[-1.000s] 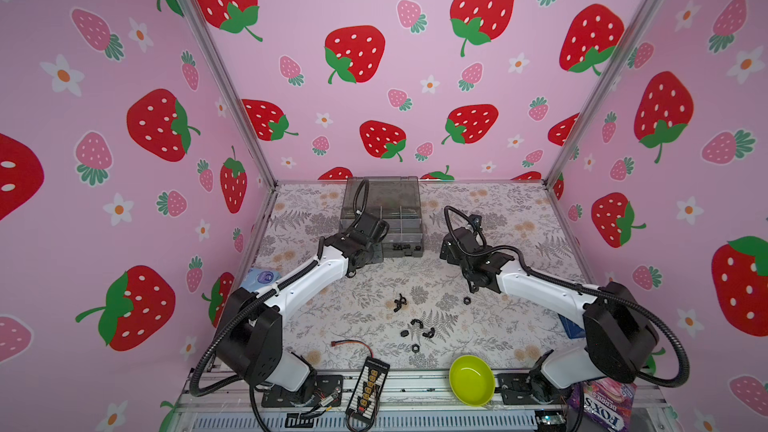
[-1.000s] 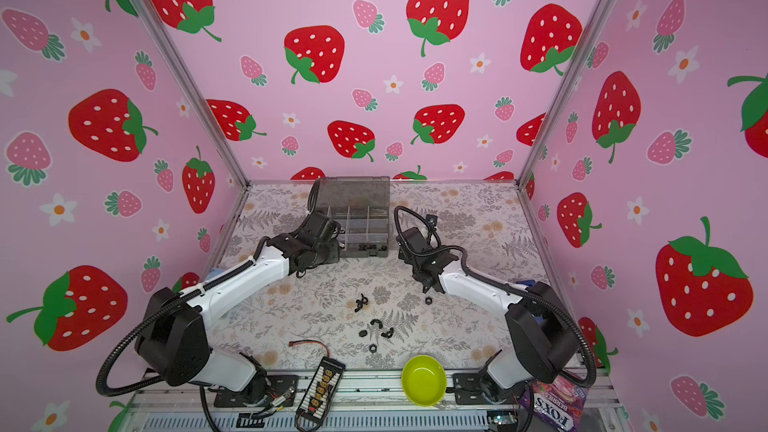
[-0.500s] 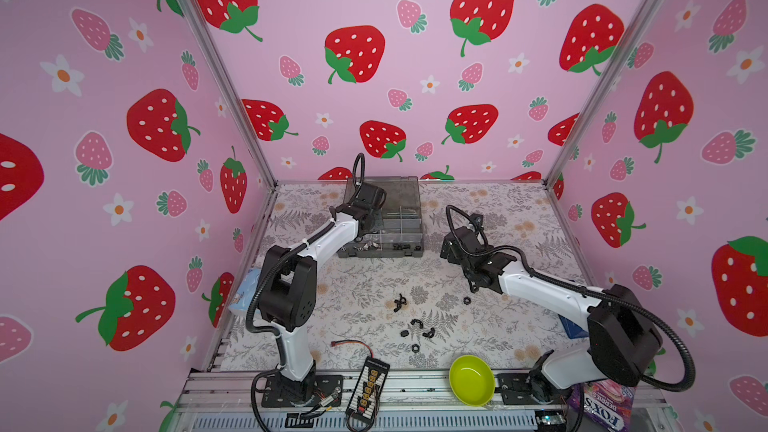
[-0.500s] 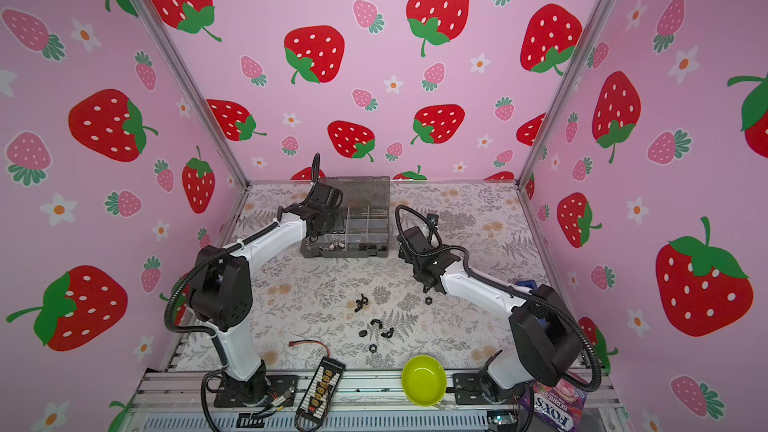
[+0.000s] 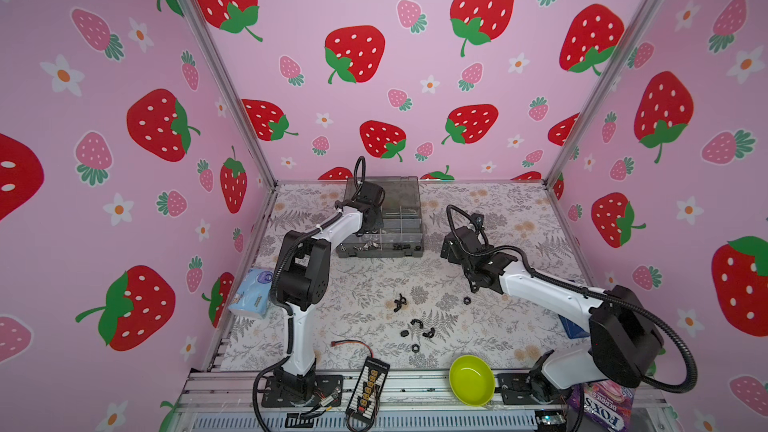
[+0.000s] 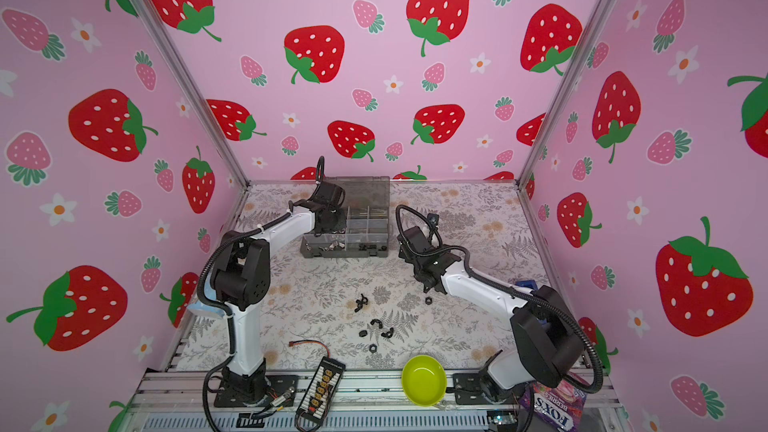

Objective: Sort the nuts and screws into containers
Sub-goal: 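Open the left gripper to drop the nut among the other hex nuts, then close the right gripper on a black wing nut while the left arm draws back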

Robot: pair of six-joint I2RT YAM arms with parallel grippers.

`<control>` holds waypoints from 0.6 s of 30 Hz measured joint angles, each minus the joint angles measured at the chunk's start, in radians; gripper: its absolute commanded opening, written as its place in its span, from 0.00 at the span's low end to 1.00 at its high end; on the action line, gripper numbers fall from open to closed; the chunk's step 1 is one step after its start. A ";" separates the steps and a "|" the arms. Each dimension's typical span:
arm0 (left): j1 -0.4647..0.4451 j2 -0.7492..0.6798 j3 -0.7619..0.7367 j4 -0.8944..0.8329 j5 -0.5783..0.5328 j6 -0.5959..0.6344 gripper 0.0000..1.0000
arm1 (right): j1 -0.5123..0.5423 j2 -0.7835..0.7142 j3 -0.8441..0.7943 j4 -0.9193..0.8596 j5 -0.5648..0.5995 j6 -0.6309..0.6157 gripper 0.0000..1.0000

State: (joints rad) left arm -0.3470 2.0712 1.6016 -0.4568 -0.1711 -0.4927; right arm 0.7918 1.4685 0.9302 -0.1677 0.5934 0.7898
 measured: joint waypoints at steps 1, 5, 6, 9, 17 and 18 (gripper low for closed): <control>0.000 0.000 0.000 -0.001 0.001 -0.002 0.31 | 0.000 0.000 0.000 -0.005 0.000 0.001 1.00; 0.000 0.000 0.000 -0.005 0.008 -0.003 0.41 | 0.000 0.000 0.000 -0.032 -0.005 0.002 1.00; 0.000 0.000 0.000 -0.006 0.008 -0.005 0.43 | 0.000 0.000 0.000 -0.039 -0.008 0.002 1.00; 0.000 -0.002 -0.002 -0.006 0.008 -0.006 0.45 | 0.000 0.008 0.000 -0.061 -0.022 -0.002 1.00; -0.001 -0.129 -0.094 -0.002 0.014 -0.014 0.64 | 0.027 0.021 0.000 -0.096 -0.080 -0.060 0.99; -0.002 -0.161 -0.112 0.002 0.015 -0.018 0.70 | 0.039 0.021 0.000 -0.103 -0.087 -0.066 0.97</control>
State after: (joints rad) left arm -0.3489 1.9099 1.4899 -0.4553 -0.1562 -0.5110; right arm 0.8307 1.4895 0.9302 -0.2707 0.5060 0.7235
